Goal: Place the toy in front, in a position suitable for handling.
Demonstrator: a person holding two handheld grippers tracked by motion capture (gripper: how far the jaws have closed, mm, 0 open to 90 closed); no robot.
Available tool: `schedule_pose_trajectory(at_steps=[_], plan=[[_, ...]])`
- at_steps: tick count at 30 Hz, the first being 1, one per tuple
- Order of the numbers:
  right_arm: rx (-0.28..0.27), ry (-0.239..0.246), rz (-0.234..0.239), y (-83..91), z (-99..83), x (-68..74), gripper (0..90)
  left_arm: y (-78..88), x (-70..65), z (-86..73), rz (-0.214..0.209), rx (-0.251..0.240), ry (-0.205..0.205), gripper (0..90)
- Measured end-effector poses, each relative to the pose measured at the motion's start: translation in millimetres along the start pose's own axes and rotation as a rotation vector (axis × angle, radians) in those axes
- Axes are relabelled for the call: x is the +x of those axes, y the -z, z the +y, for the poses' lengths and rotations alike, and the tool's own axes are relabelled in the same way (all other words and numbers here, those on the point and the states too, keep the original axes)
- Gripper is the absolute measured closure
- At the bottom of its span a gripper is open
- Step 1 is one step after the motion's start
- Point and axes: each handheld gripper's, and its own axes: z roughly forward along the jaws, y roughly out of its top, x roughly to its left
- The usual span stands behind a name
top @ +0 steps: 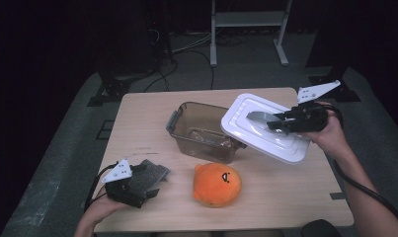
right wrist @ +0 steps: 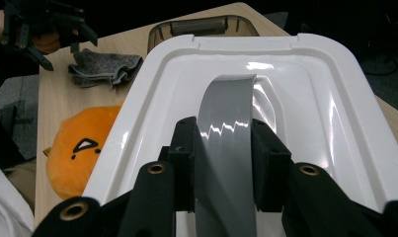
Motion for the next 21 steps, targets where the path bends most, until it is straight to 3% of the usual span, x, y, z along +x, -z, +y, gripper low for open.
schedule_pose_trajectory(at_steps=[21], plan=[[-0.018,-0.078,-0.054,47.3,-57.5,4.9,66.6,0.9,0.3,-0.2,0.006,-0.003,0.001,2.7]])
